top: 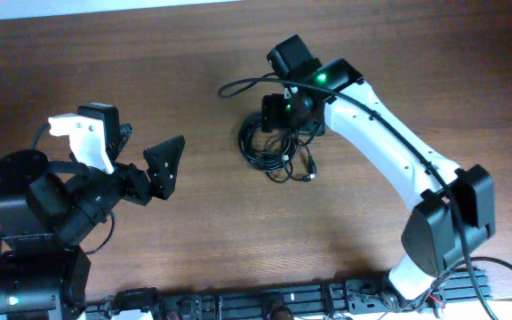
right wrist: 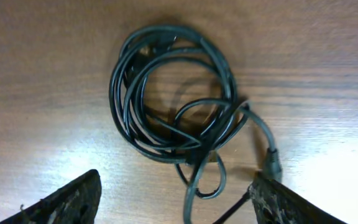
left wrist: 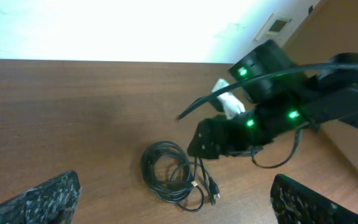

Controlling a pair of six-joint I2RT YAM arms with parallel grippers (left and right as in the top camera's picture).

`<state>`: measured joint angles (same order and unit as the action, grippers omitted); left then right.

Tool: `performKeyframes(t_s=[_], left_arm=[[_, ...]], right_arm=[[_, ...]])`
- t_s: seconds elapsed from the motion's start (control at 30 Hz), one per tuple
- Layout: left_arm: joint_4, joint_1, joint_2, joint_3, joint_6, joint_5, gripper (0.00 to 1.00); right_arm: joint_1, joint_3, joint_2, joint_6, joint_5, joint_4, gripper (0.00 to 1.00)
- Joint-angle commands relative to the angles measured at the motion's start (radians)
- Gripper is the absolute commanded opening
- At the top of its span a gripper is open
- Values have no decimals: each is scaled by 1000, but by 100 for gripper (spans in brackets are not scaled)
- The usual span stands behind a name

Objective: Untangle cables

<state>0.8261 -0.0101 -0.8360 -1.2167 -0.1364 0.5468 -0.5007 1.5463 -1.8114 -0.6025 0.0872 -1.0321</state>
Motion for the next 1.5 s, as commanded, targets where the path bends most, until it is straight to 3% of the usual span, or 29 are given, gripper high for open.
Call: performKeyframes(t_s=[0.0,0.13,0.23,0.3,0.33,0.37,0.4,0.53,0.67,0.97,1.47], left_arm=[[-1,-4,4,-16,-9,8,99],[11,-4,4,-16,-9,15,99],[19,-4,4,-16,-8,15,99],[18,-4,4,-16,-8,15,99],[16,-4,4,-16,-9,15,99],[14,-4,4,-16,-9,15,99],[14,-4,4,-16,-9,15,99],[16,-4,4,-16,-9,15,99],[17,-4,4,-16,-8,15,99],[24,-4,4,-16,-8,13,99],[108,-3,-105,-14,-1,24,99]], right_arm=[[-45,-33,-43,-60,4,4,75],[-47,-56,-61,-131,-14,8,74],[-42,-71,-61,-136,-18,12,61],[-42,-71,-63,-136,-18,16,57],[-43,-71,-64,-138,-18,19,52],[-42,-71,-67,-139,-18,20,35],[-42,-71,-71,-139,-18,21,31],[-42,-71,-113,-139,-17,26,32],[-42,-71,-140,-139,-17,34,4],[9,24,-53,-104,-28,4,4],[30,652,55,150,-28,-360,4]])
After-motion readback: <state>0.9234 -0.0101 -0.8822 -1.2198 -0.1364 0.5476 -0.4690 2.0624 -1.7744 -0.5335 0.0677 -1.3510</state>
